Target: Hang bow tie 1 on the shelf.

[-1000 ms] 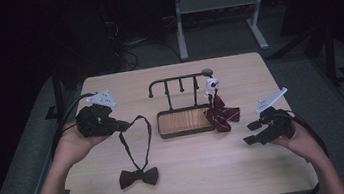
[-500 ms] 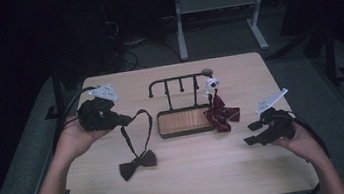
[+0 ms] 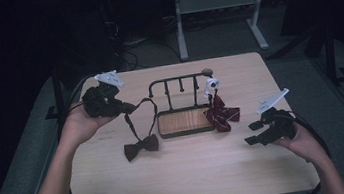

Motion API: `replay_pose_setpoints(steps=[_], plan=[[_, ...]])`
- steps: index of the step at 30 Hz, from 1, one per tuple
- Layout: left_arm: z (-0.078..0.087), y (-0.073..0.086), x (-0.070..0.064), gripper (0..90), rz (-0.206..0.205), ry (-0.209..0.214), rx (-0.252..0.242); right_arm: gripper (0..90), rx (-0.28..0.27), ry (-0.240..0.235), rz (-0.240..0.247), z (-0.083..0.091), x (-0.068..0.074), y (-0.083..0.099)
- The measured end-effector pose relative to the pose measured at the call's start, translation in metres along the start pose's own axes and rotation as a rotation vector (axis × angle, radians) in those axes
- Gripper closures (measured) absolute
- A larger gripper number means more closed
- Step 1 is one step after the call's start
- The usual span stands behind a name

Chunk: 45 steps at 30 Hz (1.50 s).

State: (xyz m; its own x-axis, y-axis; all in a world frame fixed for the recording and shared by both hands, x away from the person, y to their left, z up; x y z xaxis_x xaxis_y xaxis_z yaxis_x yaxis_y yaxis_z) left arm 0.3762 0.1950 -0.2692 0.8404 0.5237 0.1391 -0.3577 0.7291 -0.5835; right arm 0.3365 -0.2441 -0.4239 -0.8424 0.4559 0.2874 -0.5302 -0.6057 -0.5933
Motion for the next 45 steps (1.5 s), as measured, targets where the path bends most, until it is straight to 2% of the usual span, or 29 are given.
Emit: replay_pose_setpoints(steps=[5,8,12,17,24,39,45], plan=[[0.001,-0.009,0.002,90.0,-0.006,-0.006,0.003,36.8,-0.003,-0.001,-0.004,0.002,0.001,0.000],[0.001,-0.016,0.004,90.0,-0.022,-0.018,0.014,36.8,-0.006,0.001,0.000,0.003,0.001,0.001],[-0.001,-0.020,0.004,90.0,-0.021,-0.024,0.014,36.7,-0.007,0.001,-0.001,0.003,0.001,0.001],[-0.006,-0.023,0.010,90.0,-0.012,-0.034,0.030,36.7,-0.011,0.001,0.001,0.004,0.001,0.001],[-0.014,-0.028,0.022,90.0,0.023,-0.049,0.056,36.7,-0.015,0.006,0.001,0.006,0.001,0.002],[-0.033,-0.033,0.030,90.0,0.020,-0.072,0.121,36.6,-0.013,0.004,-0.005,0.007,0.001,0.003],[-0.036,-0.034,0.032,90.0,0.037,-0.084,0.136,36.6,-0.013,0.005,0.001,0.006,0.000,0.002]])
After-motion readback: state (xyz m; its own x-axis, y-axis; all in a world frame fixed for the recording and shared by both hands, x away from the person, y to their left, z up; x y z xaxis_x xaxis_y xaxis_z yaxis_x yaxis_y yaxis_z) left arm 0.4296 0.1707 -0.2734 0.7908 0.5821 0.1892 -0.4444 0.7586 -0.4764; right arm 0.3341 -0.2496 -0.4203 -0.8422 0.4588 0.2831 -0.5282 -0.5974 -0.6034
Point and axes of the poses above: each handheld gripper's, and its own axes: z roughly backward along the jaws, y roughly out of its underside, x roughly to its left, the point moved 2 cm from there along -z, roughly forward along the jaws, and after that the axes turned 8 degrees about -y, right-handed, at the moved point
